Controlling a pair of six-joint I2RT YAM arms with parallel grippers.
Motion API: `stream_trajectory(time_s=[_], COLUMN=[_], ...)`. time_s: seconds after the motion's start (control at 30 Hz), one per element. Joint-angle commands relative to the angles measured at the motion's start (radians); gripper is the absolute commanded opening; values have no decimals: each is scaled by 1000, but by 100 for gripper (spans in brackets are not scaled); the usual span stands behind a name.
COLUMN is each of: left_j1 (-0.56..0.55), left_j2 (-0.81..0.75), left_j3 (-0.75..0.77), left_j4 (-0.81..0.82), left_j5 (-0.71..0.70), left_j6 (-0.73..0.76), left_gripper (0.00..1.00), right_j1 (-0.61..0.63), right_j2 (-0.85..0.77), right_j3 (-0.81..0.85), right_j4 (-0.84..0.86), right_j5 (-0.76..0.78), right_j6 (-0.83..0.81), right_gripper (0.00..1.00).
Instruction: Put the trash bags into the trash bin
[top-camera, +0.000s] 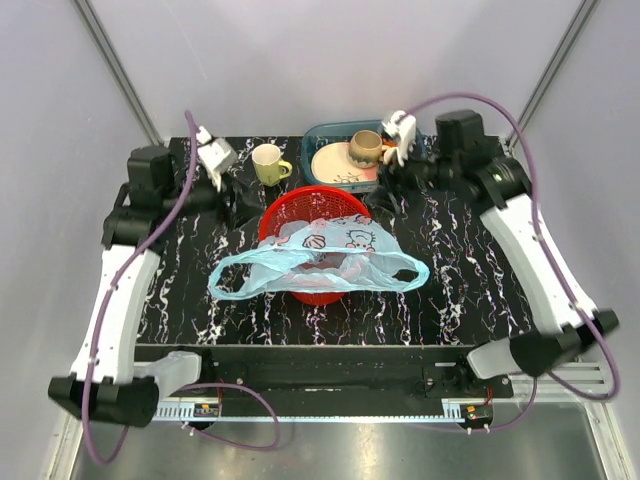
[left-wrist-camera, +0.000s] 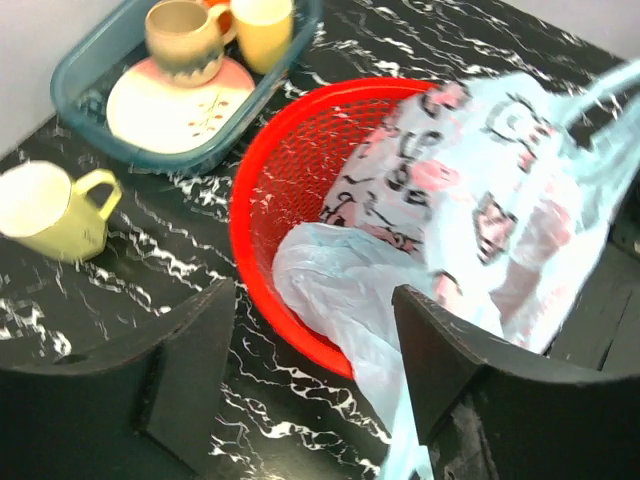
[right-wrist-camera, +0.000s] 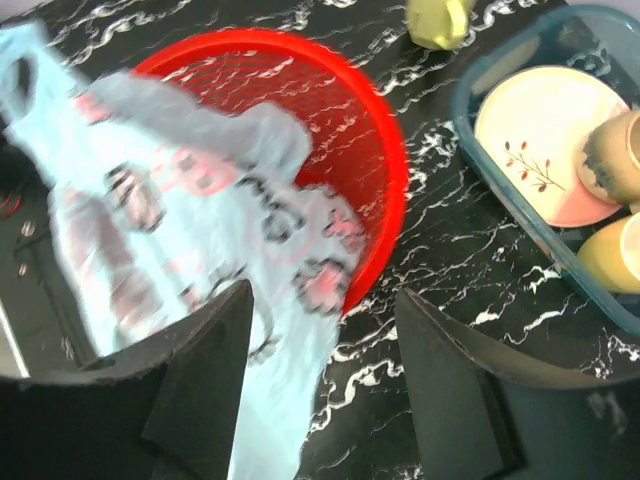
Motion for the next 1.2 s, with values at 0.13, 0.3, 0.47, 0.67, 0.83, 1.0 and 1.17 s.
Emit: stream_trajectory(time_s=[0.13, 0.3, 0.47, 0.67, 0.83, 1.0, 1.17], left_j1=[-124, -186, -196, -198, -198, -196, -173], left_j2=[-112, -87, -66, -54, -53, -70, -64], left_j3=[-90, -108, -128, -144, -153, -156, -179], left_j4=[-201, -195, -194, -190, -190, -117, 24], left_j5=[53, -36, -64, -94, -94, -117, -220], left_j6=[442, 432, 444, 456, 459, 393, 294], left_gripper=[64, 60, 61, 51, 27, 12, 0], right_j1=[138, 231, 250, 253, 256, 256, 257], right_j2=[-233, -233, -201, -193, -219, -225, -204], right_j3=[-189, -264, -327, -345, -364, -356, -342], right_j4=[-170, -101, -46, -41, -21, 29, 131], right_j5=[-44, 106, 247, 296, 304, 362, 459], right_j6=[-306, -286, -298, -324, -317, -290, -215], right_gripper=[66, 64, 62, 48, 13, 0, 0])
